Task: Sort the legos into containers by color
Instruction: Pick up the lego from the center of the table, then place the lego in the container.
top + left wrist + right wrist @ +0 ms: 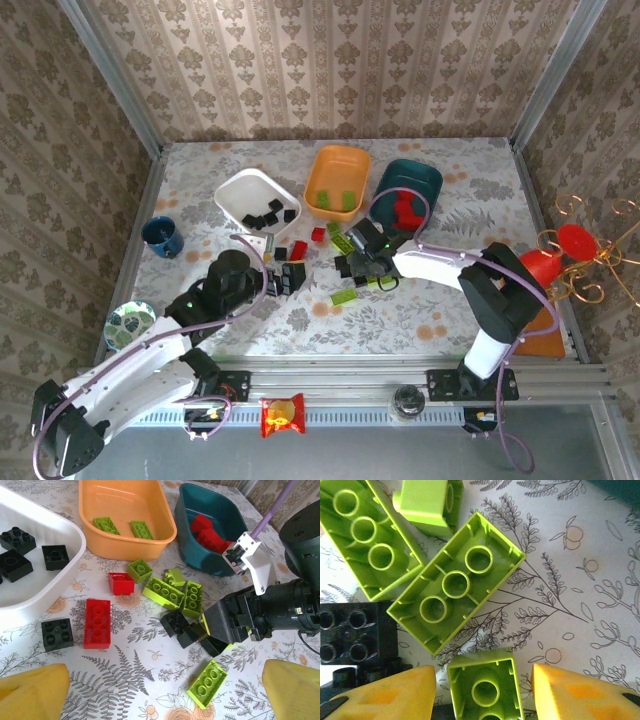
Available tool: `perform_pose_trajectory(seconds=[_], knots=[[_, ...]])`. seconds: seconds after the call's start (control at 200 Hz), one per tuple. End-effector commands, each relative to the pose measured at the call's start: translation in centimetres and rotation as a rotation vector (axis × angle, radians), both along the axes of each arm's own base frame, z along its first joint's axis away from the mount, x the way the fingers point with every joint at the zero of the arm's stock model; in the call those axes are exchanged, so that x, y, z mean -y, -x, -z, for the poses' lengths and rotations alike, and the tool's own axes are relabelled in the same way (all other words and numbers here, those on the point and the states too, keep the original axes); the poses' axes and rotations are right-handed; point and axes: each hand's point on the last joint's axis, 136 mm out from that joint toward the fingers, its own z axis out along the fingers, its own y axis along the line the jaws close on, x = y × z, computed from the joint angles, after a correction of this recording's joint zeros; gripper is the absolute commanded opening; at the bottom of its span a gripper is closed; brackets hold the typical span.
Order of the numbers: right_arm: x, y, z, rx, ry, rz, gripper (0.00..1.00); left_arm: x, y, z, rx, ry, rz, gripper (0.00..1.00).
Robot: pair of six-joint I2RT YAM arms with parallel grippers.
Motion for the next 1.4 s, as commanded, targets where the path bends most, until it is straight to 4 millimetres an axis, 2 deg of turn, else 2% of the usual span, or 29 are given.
perform_pose_trajectory(seconds=[0.0,0.135,0.31,0.605,0.715,0.83,0.96,1.095,1.225,1.39], knots=[[0.5,0.0,0.8,-0.032,0.023,0.033,0.51,-0.2,0.2,0.4,-0.024,0.016,-0.008,1.0],[1.5,0.3,0.9,-0.024,0.016,0.061,0.42,-0.4,0.2,0.4,-0.022,0.017,-0.011,1.0],[1.1,0.3,-0.7,0.023,-0.039,0.041,0.31,-0.7,0.1,0.3,-0.019,0.012,-0.022,1.0],[1.8,0.6,-4.2,0.115,-0.082,0.03,0.28,-3.6,-0.3,-0.7,0.048,-0.035,-0.134,1.0],[1.7,0.8,-6.1,0.151,-0.11,0.019,0.27,-3.8,-0.4,-0.5,0.045,-0.053,-0.14,1.0],[0.6,0.2,-9.2,0.208,-0.17,-0.016,0.27,-4.0,-0.4,0.0,0.036,-0.072,-0.149,1.0],[-1.6,-2.6,-14.1,0.306,-0.216,-0.058,0.27,-3.6,-0.4,0.3,0.033,-0.06,-0.137,1.0],[-4.4,-7.3,-16.9,0.385,-0.211,-0.073,0.27,-2.9,-0.5,0.9,0.007,-0.067,-0.111,1.0],[-5.8,-12.5,-17.0,0.412,-0.178,-0.037,0.27,-2.4,-0.4,2.0,-0.034,-0.09,-0.087,1.0],[-6.1,-18.2,-14.9,0.385,-0.14,0.03,0.27,-1.2,0.0,3.7,-0.106,-0.118,-0.033,1.0]])
